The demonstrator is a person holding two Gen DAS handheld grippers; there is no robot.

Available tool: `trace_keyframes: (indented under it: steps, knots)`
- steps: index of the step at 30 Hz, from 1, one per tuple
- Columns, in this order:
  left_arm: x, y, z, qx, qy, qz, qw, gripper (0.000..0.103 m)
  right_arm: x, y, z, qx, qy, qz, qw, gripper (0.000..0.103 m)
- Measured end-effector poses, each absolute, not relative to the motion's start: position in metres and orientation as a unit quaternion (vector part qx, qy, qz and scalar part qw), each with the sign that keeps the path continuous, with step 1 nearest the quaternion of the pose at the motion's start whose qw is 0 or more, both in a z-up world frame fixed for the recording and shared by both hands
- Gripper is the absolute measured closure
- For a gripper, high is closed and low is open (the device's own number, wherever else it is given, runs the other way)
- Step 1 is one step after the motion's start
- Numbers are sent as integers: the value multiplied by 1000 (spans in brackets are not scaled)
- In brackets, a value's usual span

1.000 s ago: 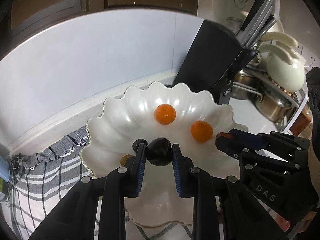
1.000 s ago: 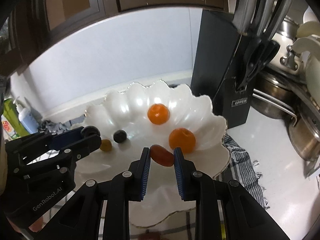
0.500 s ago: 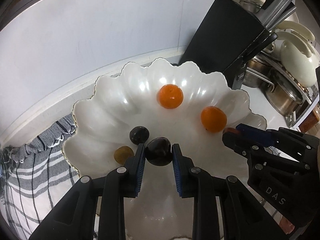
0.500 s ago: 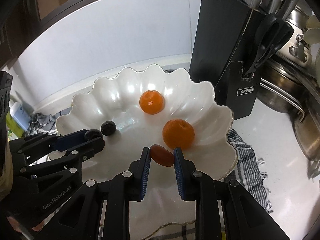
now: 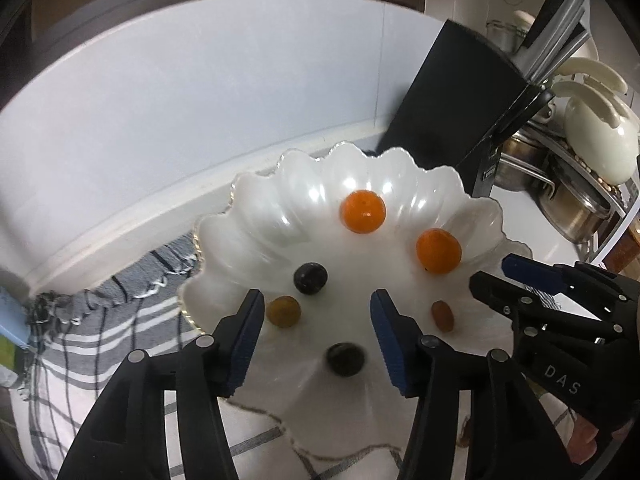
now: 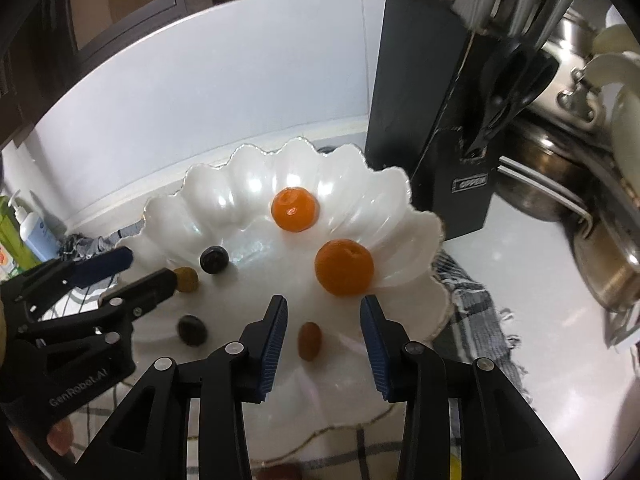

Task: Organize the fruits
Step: 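Withdraw both tools from the bowl toward the remaining fruits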

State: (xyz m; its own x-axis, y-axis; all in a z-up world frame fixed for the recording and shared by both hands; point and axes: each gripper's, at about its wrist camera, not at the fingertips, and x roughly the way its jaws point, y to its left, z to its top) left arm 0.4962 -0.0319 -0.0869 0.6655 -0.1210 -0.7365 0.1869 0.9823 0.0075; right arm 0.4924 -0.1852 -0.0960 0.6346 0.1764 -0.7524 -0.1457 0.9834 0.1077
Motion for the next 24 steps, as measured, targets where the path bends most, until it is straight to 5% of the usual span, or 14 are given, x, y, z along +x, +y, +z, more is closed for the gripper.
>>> trace_keyframes:
  steps: [24]
  knots:
    - [413, -27, -15, 40, 306, -104, 946, 42, 409, -192, -26, 17, 332, 110, 937, 60]
